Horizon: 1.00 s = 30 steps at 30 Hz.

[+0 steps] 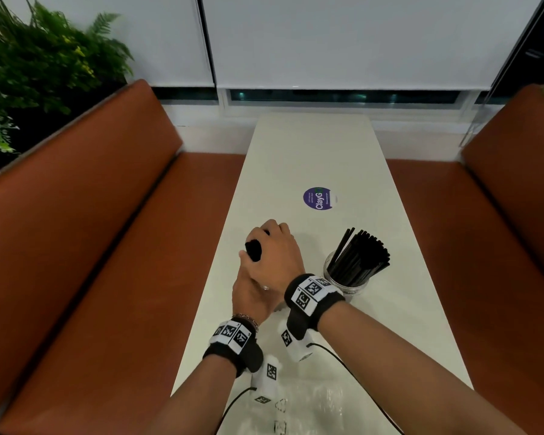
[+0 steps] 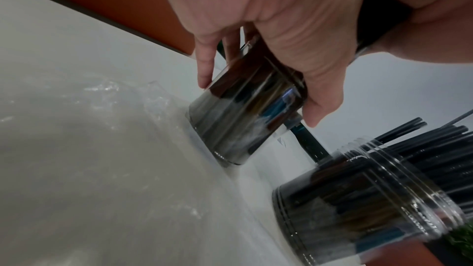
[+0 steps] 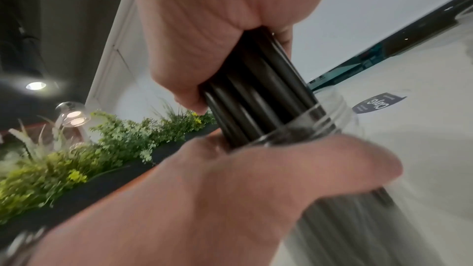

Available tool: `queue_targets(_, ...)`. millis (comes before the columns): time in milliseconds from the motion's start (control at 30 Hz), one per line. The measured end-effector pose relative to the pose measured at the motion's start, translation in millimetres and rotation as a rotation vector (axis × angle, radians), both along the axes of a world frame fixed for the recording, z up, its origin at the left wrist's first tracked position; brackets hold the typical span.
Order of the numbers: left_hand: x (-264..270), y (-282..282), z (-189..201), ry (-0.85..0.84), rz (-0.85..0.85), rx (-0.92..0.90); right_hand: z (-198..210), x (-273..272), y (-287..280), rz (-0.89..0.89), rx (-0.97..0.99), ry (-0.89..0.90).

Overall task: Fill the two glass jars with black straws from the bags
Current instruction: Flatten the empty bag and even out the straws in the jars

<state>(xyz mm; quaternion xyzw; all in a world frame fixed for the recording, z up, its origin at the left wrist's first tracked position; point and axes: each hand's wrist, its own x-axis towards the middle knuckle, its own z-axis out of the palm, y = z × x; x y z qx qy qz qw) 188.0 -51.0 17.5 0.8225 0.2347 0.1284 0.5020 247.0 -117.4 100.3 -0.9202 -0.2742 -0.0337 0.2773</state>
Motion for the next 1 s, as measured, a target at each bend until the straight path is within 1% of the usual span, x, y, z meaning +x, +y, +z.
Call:
queue_targets(100, 2.0, 6.7, 4.5, 0.032, -0.056, -0.052, 2.3, 10.7, -12.1, 0.048, 0.089, 0.005)
queue_targets(167, 3.5, 9.5, 4.5, 0.022, -0.056, -0.045, 2.7, 17.3, -21.3, 0.065, 0.143, -0.011)
queue_targets(267, 4.9, 8.8, 3.5, 0.020, -0.073, -0.010, 0.9, 22.4, -32.4, 0.115, 0.168, -0.019)
queue_targets(567, 10.3, 9.2, -2.2, 0.020, -0.086, -0.060, 8.5, 29.3, -40.0, 0.222, 0.010, 0.062)
queue_targets(800, 13.0, 8.7, -3.9, 0.035, -0.084, -0.069, 10.6, 32.4, -40.5, 0.208, 0.043, 0.045)
queue_targets(1000, 13.2, 6.5, -6.4, 0.001, -0.099, -0.012, 14.2, 31.1, -35.9, 0.189, 0.053, 0.009)
